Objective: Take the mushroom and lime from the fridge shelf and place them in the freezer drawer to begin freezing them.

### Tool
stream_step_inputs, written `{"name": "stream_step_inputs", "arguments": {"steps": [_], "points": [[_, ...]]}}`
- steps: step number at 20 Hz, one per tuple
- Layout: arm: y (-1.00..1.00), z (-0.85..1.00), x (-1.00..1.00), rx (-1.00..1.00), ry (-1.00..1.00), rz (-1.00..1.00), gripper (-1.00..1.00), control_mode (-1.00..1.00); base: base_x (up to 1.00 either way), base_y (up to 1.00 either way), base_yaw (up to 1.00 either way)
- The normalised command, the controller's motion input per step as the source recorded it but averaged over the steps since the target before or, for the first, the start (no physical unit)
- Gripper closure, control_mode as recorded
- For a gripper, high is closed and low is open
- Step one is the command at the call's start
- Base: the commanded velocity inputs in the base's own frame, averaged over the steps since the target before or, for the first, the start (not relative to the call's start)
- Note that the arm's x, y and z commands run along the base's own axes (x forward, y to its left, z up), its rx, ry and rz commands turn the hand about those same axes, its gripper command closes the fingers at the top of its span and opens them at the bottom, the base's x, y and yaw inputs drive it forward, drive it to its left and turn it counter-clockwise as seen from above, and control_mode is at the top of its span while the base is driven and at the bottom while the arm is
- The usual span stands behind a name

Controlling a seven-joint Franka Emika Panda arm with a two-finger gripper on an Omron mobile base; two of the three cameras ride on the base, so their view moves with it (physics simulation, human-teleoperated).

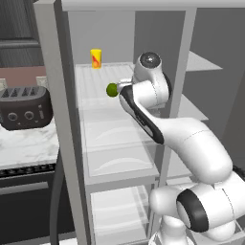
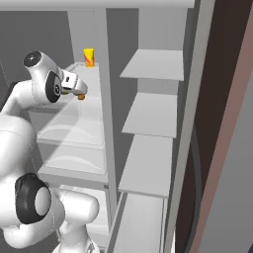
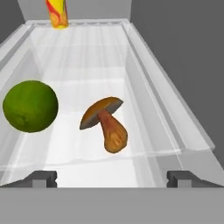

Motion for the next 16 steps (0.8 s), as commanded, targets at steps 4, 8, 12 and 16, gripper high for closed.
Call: {"name": "stream_step_inputs", "arguments": {"steps": [4,8,12,16], "points": [[0.00,-0.01,0.34,0.08,0.06,-0.01,-1.00,-1.00,0.00,0.00,0.00],[0.00,-0.05,0.35,0.06,0.07,0.00,-1.00,-1.00,0.00,0.00,0.00],[0.00,-0.15,0.29,0.05,0.02,0.00,-1.00,-1.00,0.00,0.00,0.00],[0.00,-0.11,0.21,0.04,0.00,0.00,-1.00,-1.00,0.00,0.00,0.00]]}}
